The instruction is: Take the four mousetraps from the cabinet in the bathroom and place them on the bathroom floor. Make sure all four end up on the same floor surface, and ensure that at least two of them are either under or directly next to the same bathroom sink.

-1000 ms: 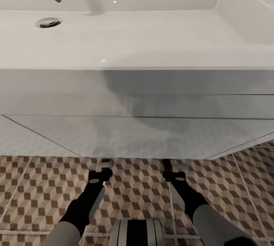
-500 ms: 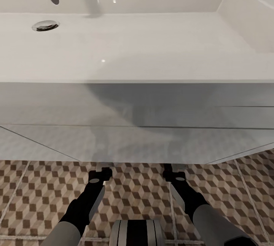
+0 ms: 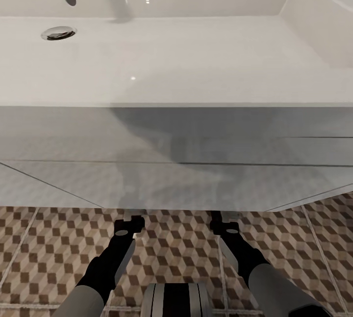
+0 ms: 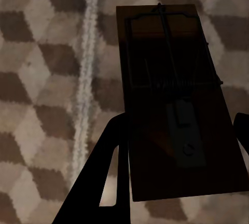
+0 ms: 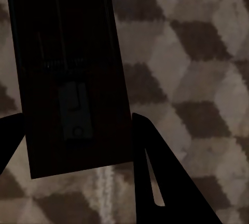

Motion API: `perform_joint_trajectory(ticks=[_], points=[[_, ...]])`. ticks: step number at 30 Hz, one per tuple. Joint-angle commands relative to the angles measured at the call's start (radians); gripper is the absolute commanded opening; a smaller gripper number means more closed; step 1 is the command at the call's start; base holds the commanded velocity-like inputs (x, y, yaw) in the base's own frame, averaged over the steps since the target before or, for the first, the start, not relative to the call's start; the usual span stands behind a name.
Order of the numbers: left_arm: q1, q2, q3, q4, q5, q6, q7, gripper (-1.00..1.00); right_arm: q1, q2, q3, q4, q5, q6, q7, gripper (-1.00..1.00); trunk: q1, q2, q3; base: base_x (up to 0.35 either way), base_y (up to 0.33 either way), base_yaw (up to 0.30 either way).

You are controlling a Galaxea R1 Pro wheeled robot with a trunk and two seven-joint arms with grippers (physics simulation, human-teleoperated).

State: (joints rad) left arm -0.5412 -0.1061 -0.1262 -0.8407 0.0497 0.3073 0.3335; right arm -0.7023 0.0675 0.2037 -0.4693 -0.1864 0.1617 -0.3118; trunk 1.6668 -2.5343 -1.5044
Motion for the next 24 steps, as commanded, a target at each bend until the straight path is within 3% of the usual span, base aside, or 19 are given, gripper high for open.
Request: perform_joint_trajectory(ticks=[1, 14, 24], points=[[0.0, 0.001, -0.003, -0.001, 0.004, 0.006, 0.01, -1.0, 0.0, -0.001, 0.008, -0.002, -0.013, 0.004, -0.008, -1.0, 0.0, 0.0, -0.001, 0.0, 0.0, 0.0], [0.0, -0.001, -0.003, -0.001, 0.003, 0.006, 0.01, -1.0, 0.0, 0.0, 0.009, -0.002, -0.013, 0.004, -0.008, -1.0, 0.0, 0.0, -0.001, 0.0, 0.0, 0.0], [0.0, -0.001, -0.001, -0.004, 0.004, 0.006, 0.01, -1.0, 0.0, -0.001, 0.009, -0.002, -0.013, 0.004, -0.008, -1.0, 0.004, -0.003, -0.039, 0.0, 0.0, 0.0]])
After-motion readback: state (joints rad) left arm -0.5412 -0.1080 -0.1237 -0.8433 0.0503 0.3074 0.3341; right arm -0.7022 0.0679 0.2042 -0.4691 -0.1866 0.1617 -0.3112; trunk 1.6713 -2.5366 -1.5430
